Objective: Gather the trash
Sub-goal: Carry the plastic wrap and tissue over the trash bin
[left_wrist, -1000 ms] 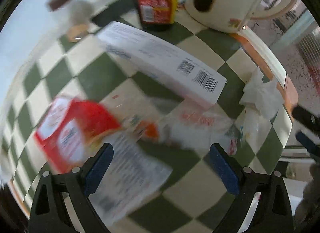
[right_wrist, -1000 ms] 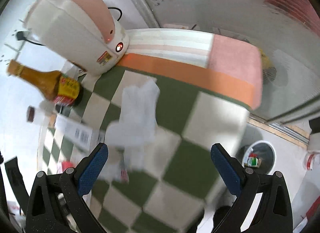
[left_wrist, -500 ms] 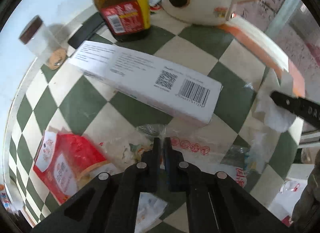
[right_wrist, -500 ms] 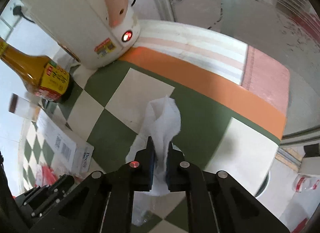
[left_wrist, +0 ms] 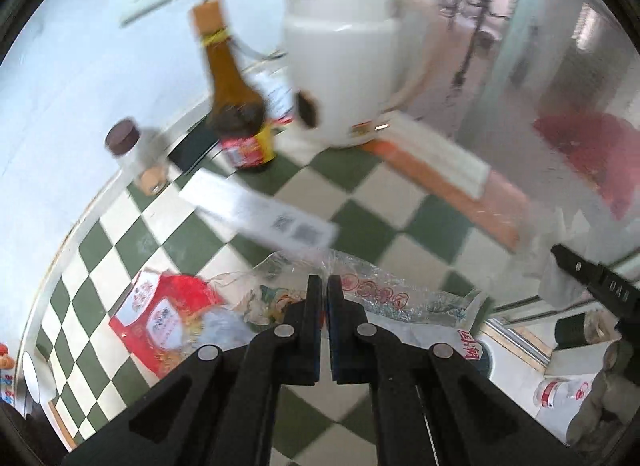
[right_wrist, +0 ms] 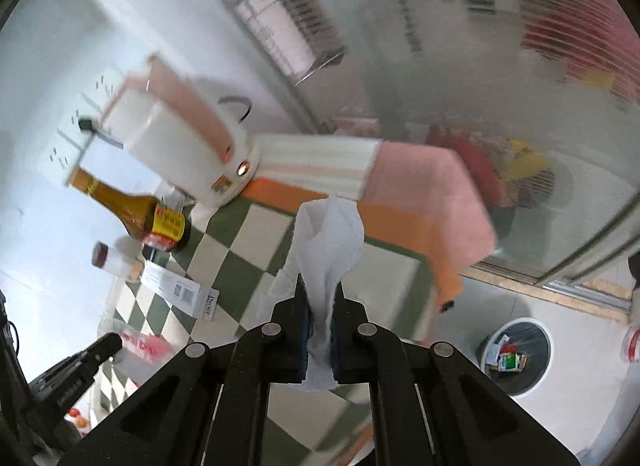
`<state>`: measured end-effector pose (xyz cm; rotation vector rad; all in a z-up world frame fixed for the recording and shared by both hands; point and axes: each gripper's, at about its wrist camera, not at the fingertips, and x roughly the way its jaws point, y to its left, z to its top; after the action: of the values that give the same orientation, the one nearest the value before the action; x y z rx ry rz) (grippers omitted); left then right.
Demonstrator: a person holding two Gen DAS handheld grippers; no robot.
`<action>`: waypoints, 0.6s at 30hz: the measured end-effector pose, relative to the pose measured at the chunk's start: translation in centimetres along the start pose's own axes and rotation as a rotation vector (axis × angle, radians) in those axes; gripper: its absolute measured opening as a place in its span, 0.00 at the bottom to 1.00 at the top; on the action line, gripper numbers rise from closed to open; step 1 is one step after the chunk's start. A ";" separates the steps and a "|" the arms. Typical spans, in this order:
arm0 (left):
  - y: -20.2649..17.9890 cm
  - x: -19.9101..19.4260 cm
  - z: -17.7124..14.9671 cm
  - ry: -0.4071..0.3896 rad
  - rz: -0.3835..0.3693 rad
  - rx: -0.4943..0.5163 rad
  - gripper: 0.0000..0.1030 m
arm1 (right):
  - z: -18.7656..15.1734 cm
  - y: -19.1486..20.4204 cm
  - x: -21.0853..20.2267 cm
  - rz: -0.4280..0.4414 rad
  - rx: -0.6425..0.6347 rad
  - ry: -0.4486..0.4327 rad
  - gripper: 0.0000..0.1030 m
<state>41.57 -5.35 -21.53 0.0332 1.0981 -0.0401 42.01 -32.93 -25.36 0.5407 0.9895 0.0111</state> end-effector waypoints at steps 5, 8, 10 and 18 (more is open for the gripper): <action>-8.2 -0.9 -0.6 0.000 -0.079 0.113 0.00 | -2.4 -8.5 -6.1 -0.061 0.100 -0.042 0.08; -14.7 -0.1 -2.1 0.034 -0.140 0.201 0.00 | -4.7 -15.6 -9.0 -0.150 0.178 -0.047 0.08; -19.2 1.2 -3.6 0.067 -0.174 0.261 0.00 | -6.7 -20.3 -10.3 -0.202 0.249 -0.038 0.08; -34.6 10.5 -12.2 0.239 -0.233 0.463 0.01 | -15.1 -37.1 -10.9 -0.343 0.480 0.034 0.08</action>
<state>33.80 -39.54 -36.72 0.3319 1.3076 -0.5099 15.30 -61.45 -39.50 0.8019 1.1124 -0.5358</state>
